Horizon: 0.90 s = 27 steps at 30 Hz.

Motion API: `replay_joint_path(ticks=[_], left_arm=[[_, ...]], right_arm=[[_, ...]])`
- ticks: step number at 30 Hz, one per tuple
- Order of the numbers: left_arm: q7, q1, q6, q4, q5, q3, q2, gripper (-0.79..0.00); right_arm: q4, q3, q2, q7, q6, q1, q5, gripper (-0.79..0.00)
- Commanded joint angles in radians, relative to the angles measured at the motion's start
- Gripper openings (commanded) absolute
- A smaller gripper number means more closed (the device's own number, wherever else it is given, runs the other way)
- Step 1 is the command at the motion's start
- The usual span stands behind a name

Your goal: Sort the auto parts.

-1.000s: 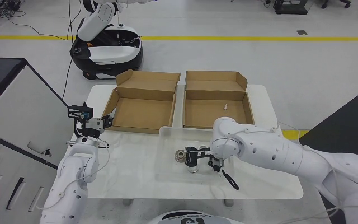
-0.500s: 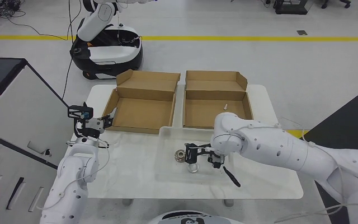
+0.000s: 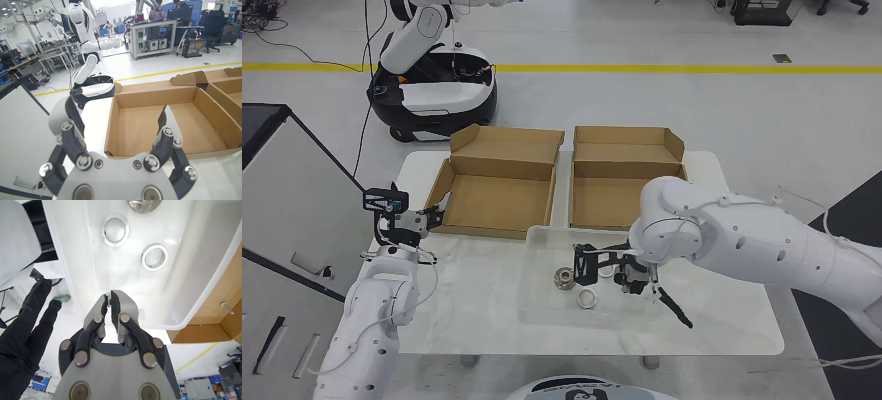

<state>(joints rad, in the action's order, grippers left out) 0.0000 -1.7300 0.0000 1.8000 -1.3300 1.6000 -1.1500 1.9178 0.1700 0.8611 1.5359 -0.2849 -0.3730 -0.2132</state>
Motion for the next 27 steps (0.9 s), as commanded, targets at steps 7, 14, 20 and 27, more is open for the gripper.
replay_joint_path(ticks=[7,14,20,27], left_arm=[[0.0,0.0,0.0,0.0,0.0,0.0,0.0,0.0],[0.0,0.0,0.0,0.0,0.0,0.0,0.0,0.0],[0.0,0.0,0.0,0.0,0.0,0.0,0.0,0.0],[0.0,0.0,0.0,0.0,0.0,0.0,0.0,0.0]], right_arm=[[0.027,0.0,-0.009,-0.011,-0.011,0.035,0.07,-0.785],[0.027,0.0,-0.009,-0.011,-0.011,0.035,0.07,-0.785],[0.002,0.011,-0.014,-0.063,-0.016,0.012,0.093,-0.785],[-0.097,0.129,-0.089,-0.13,-0.13,-0.035,0.295,-0.785]])
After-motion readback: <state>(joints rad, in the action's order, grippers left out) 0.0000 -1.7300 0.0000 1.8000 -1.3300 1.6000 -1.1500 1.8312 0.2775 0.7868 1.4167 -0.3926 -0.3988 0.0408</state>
